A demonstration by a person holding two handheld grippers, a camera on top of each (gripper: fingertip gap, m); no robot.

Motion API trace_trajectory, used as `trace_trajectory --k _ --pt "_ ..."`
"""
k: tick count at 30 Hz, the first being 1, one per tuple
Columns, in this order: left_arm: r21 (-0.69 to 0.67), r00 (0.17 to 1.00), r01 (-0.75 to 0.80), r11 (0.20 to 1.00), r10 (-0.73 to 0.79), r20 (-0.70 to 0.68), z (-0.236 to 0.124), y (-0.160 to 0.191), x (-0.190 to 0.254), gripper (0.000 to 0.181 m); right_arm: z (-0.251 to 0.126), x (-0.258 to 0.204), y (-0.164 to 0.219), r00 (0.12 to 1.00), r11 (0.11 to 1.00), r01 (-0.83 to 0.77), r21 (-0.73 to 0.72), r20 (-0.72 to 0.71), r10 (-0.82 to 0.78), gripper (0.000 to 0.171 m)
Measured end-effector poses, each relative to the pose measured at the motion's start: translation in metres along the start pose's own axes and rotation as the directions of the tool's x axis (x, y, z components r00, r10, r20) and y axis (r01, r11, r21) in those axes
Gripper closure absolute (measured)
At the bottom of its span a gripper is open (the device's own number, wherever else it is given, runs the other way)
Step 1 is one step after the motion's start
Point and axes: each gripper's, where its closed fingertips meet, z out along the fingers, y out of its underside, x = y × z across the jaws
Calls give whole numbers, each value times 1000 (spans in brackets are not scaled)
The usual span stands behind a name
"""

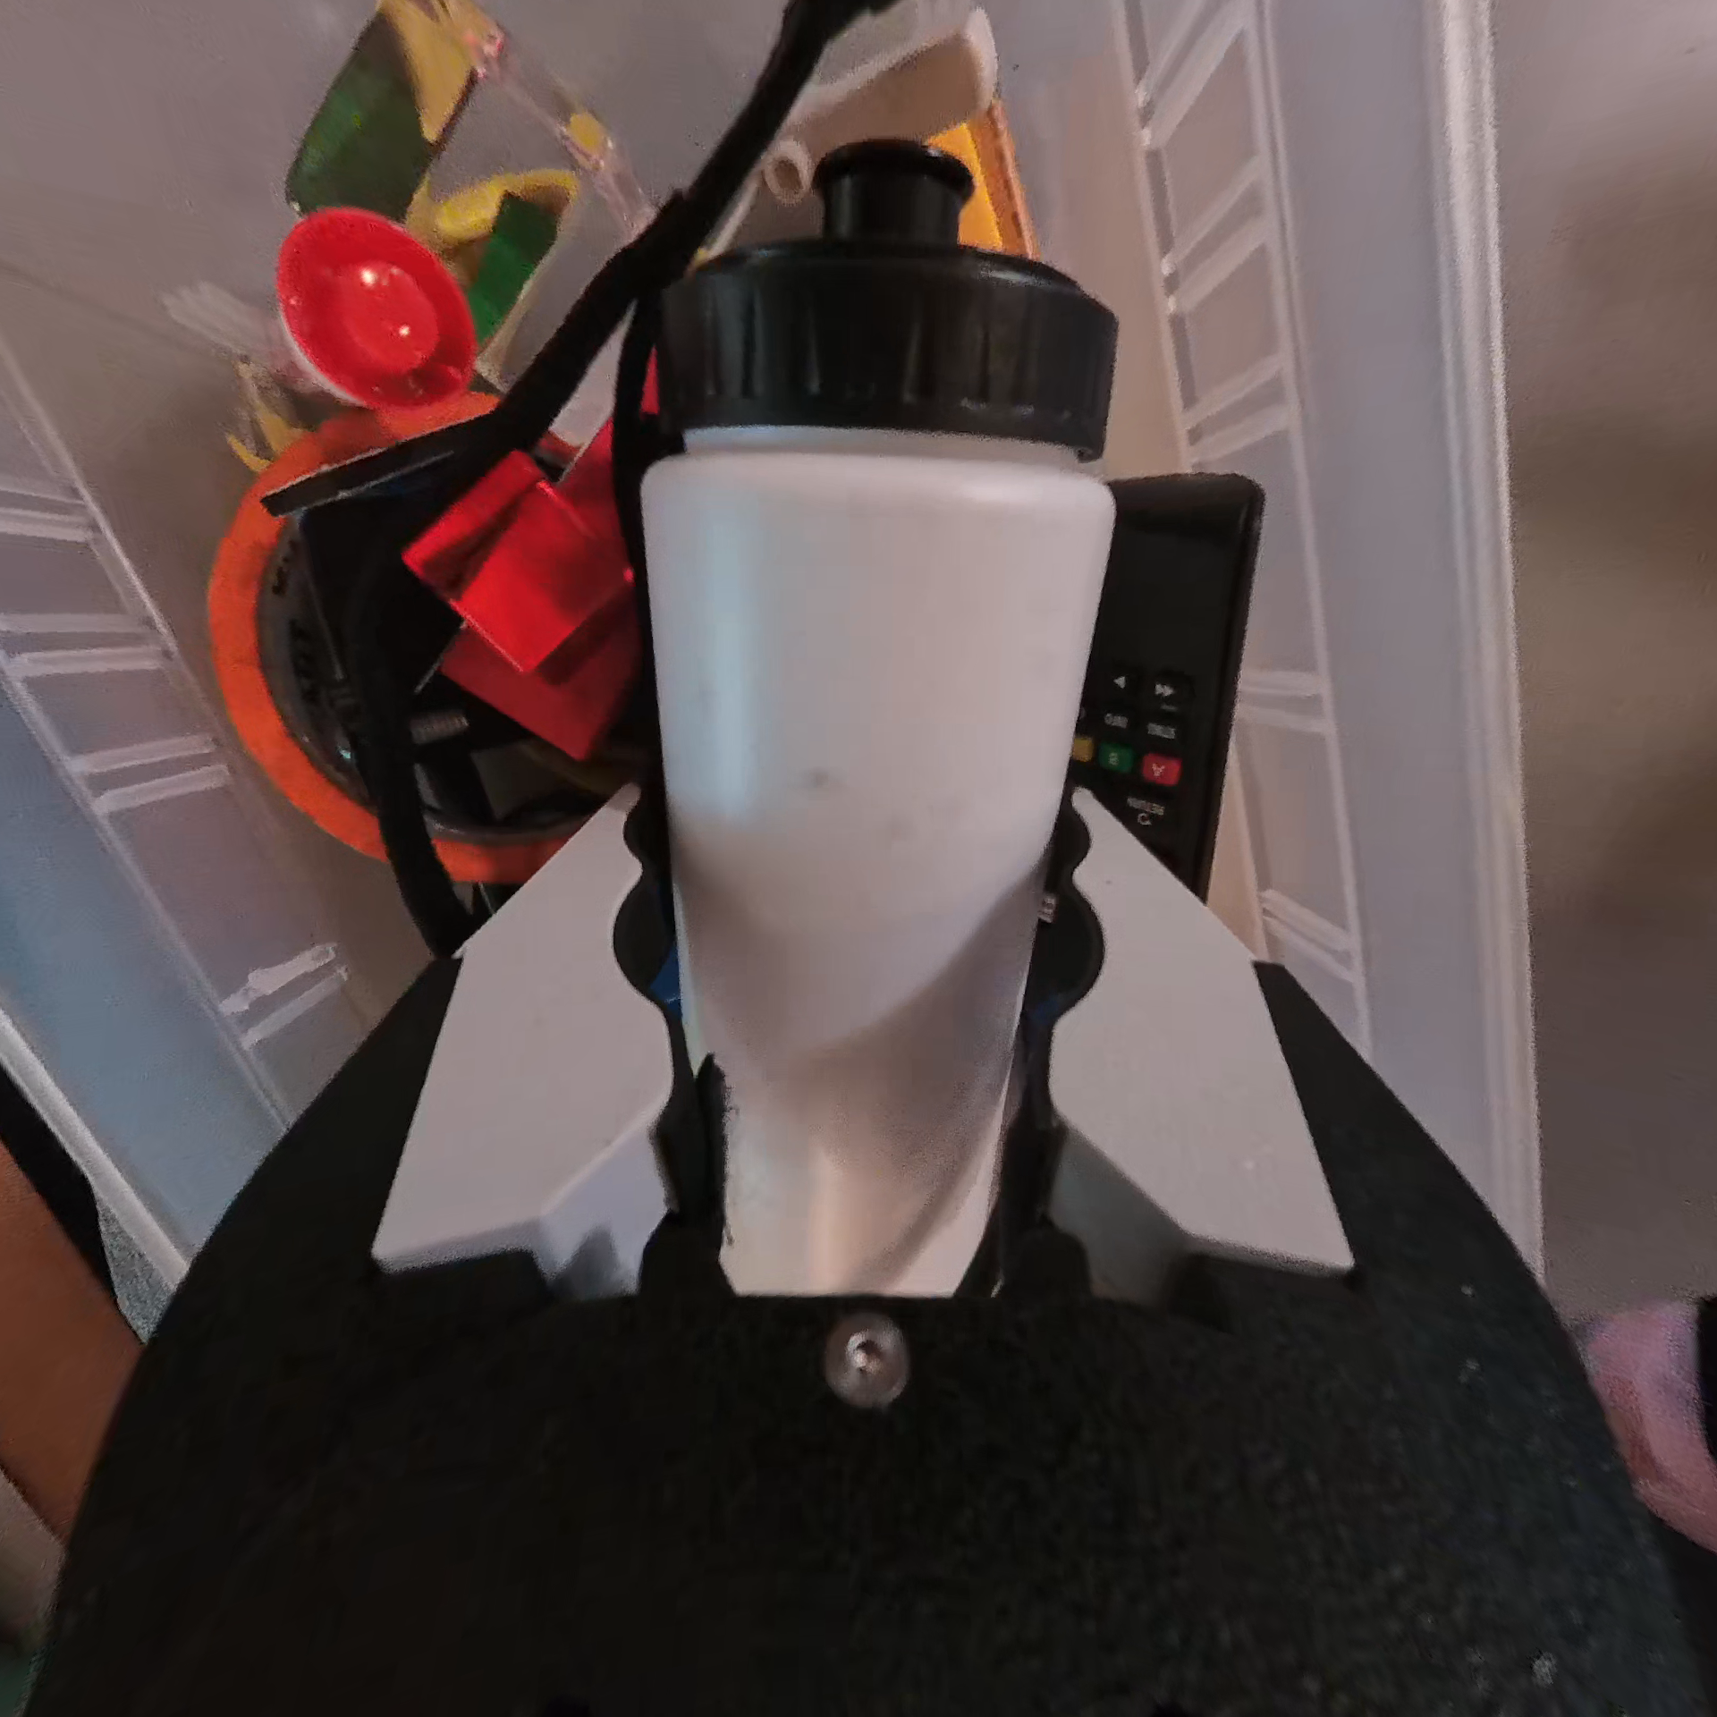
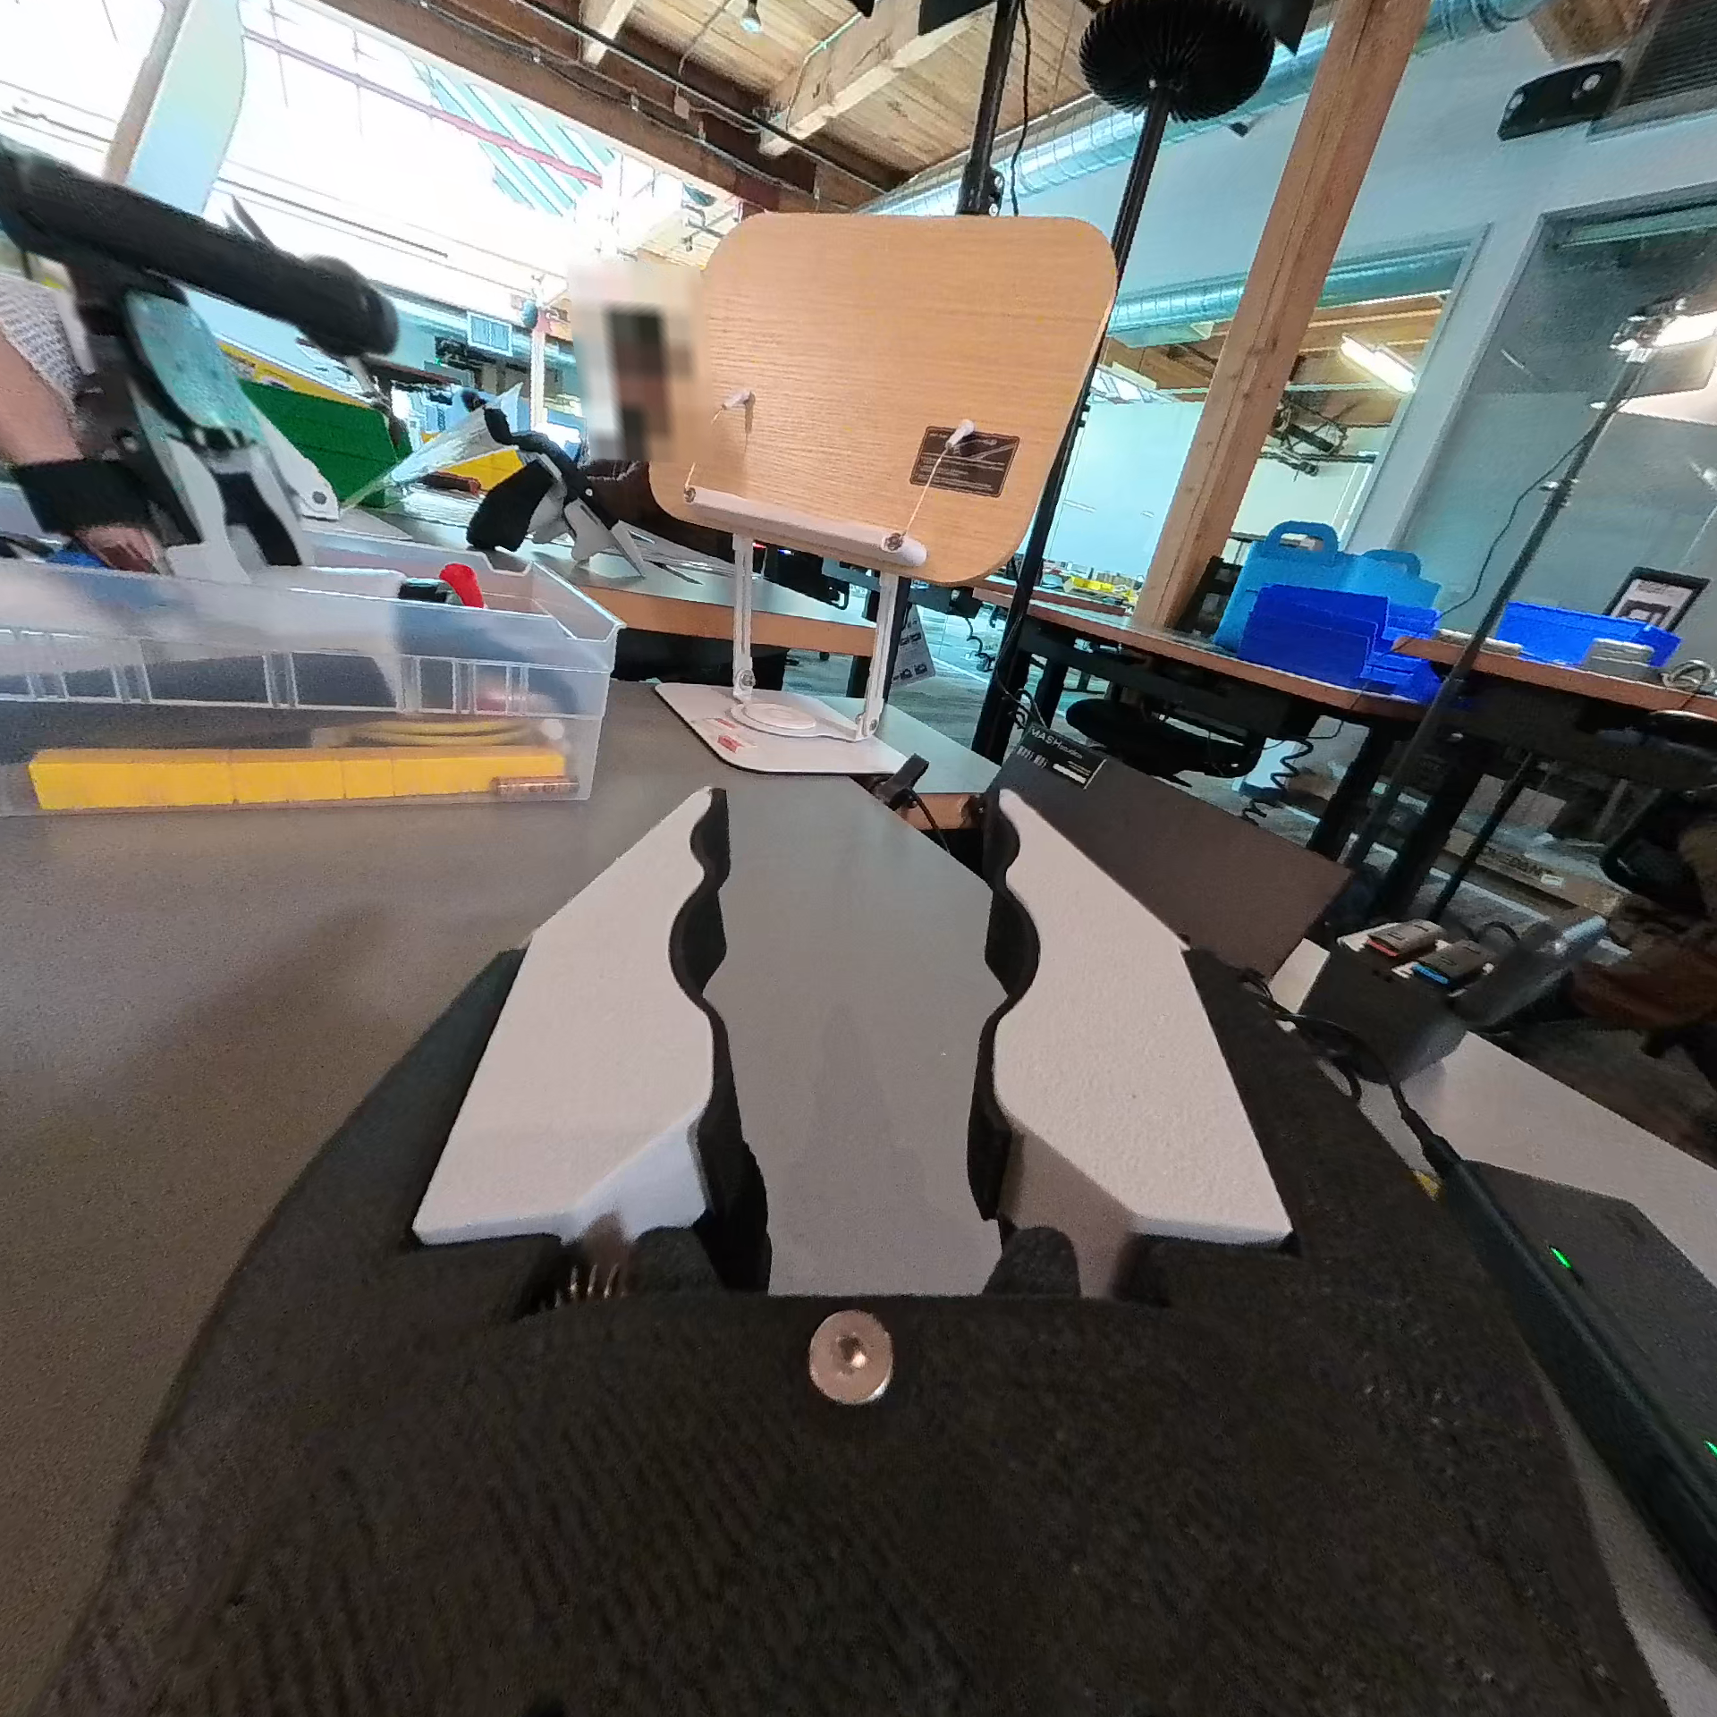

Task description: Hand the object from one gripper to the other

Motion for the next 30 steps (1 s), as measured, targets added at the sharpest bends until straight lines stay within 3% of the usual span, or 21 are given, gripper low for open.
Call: trace_trajectory --k 9,10,11,12,14,18,23,25,30 --pt "256 972 -118 959 59 228 -36 -9 -6 110 0 0 5 1000 1000 3 -21 1 -3 119" --pt "308 964 -144 940 63 260 -46 -14 -6 120 0 0 5 1000 1000 1 -22 1 -1 119" --pt "389 955 -185 903 71 288 -62 -22 -3 157 0 0 5 1000 1000 0 -23 2 0 120" --pt "462 942 -235 855 83 325 -79 -29 -1 181 0 -1 6 1000 1000 -1 -25 5 1 120" --pt "448 951 -220 867 87 298 -82 -22 2 181 1 -2 7 1000 1000 -3 -30 9 4 120" --pt "344 974 -183 921 123 190 -54 -5 6 174 1 -4 8 1000 999 2 -37 17 -1 120" --pt "306 996 -93 947 87 32 -44 -7 18 124 1 -4 10 1000 999 -14 -46 21 15 120" --pt "259 994 -104 960 89 69 -41 -8 12 109 1 -4 11 1000 999 -18 -48 21 19 120" --pt "214 956 -90 973 24 294 -62 -6 -29 106 2 -5 12 1000 998 -13 -56 26 15 120"
